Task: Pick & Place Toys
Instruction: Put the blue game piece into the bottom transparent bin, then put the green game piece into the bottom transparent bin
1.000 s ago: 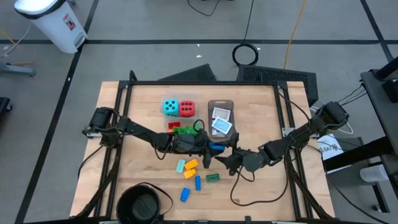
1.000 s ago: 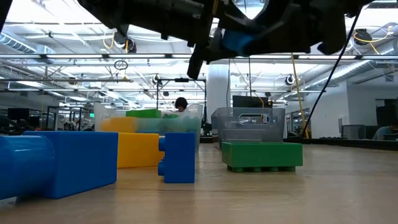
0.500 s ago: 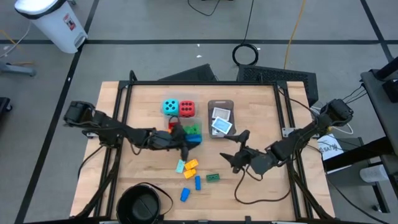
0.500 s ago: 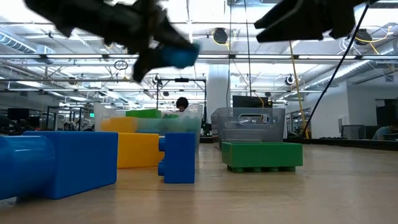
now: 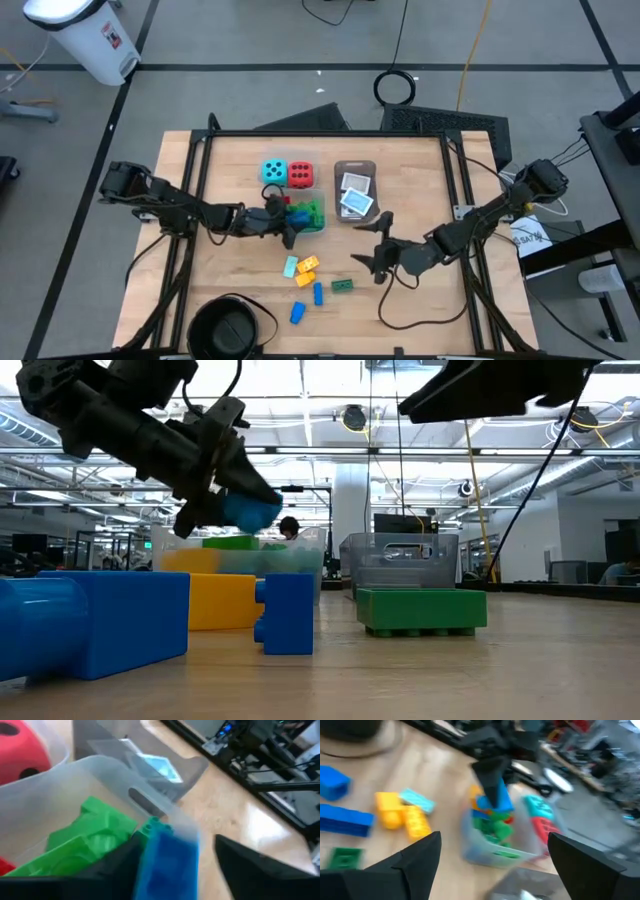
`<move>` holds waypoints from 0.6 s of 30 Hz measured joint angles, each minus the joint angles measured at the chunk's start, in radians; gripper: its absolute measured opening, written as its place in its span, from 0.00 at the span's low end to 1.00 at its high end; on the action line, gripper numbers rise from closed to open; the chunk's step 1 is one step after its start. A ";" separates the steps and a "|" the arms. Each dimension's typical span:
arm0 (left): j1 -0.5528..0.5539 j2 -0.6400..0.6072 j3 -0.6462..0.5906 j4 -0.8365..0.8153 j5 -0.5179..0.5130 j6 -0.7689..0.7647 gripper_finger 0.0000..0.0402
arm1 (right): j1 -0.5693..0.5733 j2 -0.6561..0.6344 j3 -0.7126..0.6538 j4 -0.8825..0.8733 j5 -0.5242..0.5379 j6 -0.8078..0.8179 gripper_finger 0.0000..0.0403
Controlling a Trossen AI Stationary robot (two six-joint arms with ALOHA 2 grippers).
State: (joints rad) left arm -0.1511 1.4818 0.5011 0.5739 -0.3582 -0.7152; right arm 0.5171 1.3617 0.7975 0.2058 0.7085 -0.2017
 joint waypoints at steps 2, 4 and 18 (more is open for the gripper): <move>0.007 0.000 0.000 0.010 0.015 0.003 0.75 | -0.001 0.000 0.000 -0.001 -0.057 0.030 0.83; 0.014 0.000 0.000 0.004 0.017 0.004 0.88 | -0.001 0.000 0.000 0.000 -0.108 0.051 0.83; 0.038 -0.058 0.001 0.123 0.020 -0.020 0.76 | 0.003 0.342 0.080 0.061 -0.425 0.320 0.82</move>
State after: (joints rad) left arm -0.1131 1.4238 0.5019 0.6971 -0.3379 -0.7354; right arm 0.5202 1.7041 0.8779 0.2666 0.2836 0.1185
